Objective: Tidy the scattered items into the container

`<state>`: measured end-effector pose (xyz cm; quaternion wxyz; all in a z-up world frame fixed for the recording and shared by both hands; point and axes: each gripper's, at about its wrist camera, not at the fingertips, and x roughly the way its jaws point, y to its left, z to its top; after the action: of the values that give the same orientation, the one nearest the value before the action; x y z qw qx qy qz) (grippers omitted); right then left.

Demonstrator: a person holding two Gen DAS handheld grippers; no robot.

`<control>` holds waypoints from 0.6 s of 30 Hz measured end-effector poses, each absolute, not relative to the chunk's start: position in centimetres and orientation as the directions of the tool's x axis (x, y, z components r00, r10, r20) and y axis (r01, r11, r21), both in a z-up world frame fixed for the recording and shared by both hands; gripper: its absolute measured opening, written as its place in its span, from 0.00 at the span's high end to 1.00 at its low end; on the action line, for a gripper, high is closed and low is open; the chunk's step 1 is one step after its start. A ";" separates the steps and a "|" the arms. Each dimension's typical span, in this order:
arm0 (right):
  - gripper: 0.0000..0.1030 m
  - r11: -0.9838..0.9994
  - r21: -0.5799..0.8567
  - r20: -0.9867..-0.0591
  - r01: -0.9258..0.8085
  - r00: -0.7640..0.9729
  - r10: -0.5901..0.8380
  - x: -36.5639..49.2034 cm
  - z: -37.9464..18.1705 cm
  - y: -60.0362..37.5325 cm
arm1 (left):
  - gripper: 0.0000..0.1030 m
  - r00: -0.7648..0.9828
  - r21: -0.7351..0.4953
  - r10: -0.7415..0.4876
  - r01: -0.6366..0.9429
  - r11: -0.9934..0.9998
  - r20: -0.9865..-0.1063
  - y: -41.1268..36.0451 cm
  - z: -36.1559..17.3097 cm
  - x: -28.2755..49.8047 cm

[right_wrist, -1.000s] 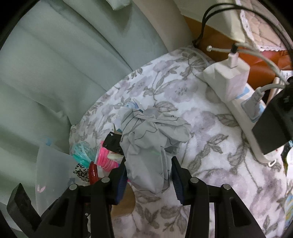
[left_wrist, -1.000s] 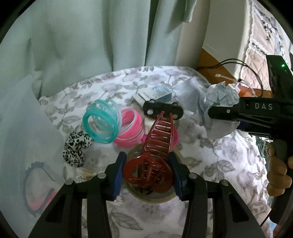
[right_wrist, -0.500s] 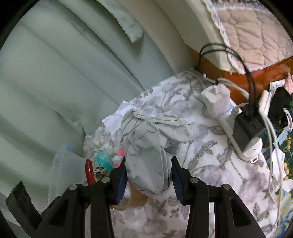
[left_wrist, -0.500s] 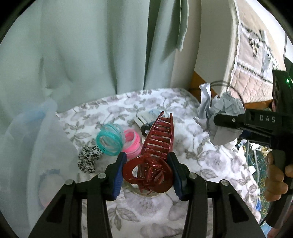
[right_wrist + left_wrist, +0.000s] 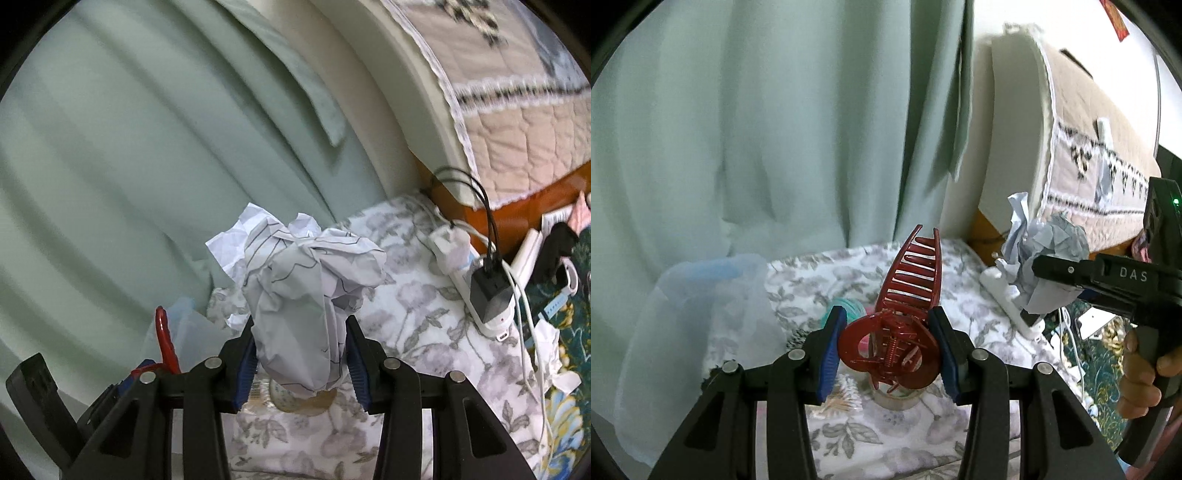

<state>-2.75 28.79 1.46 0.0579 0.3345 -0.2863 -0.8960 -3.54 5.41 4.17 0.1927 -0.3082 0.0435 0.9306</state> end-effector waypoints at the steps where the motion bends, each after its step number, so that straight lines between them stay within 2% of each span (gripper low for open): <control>1: 0.55 -0.835 0.546 -0.558 -0.075 -0.775 -0.296 -2.5 2.0 28.4 | 0.54 -0.743 -0.041 0.331 -0.379 -0.924 -0.581 4.9 4.6 -3.3; 11: 0.55 -0.883 0.466 -0.504 0.057 -0.803 -0.318 0.1 7.2 23.3 | 0.54 -0.823 -0.077 0.292 -0.292 -0.953 -0.487 -1.1 7.8 -1.1; 18: 0.55 -0.903 0.398 -0.500 0.165 -0.786 -0.364 0.5 9.2 18.2 | 0.54 -0.863 -0.111 0.243 -0.216 -0.970 -0.443 -5.7 8.5 -0.3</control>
<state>0.53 18.19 9.24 0.1422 0.2948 -0.1689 -0.9297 -0.32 -5.67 8.53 0.1188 -0.2334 -0.0289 0.9647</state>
